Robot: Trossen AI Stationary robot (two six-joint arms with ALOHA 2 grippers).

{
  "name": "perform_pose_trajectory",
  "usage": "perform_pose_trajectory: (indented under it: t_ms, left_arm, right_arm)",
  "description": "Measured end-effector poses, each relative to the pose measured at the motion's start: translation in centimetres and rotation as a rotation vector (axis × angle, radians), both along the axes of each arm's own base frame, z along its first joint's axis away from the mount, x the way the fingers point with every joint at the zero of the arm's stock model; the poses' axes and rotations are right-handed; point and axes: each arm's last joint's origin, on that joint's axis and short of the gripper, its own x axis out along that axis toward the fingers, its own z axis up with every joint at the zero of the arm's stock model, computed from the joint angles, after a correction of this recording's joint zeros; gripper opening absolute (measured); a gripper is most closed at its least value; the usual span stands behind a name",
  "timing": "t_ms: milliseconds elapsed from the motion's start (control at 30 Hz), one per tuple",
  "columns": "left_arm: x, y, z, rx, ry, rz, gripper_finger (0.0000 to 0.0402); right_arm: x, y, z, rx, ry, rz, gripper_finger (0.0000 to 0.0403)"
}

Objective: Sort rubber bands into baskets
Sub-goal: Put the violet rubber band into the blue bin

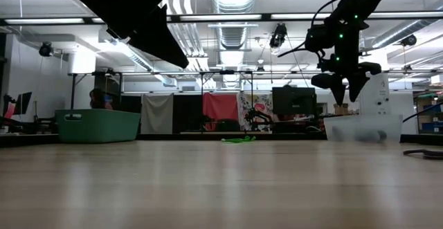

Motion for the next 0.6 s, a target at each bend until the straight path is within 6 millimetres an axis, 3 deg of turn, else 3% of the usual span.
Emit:
perform_pose_trajectory:
  t_ms: [400, 500, 600]
  left_arm:
    - [0.1, 0.0, 0.0, -0.005, -0.008, 0.000, 0.0187]
    - [0.1, -0.1, 0.0, -0.035, 0.004, -0.025, 0.0187]
    - [0.1, -0.4, -0.2, -0.077, 0.059, -0.104, 0.0187]
  right_arm:
    - [0.2, 0.1, 0.0, 0.013, -0.016, 0.032, 0.0198]
    - [1.4, 1.0, -0.1, 0.132, -0.127, 0.215, 0.0194]
    - [3.6, 3.4, -0.2, 0.305, -0.282, 0.453, 0.0188]
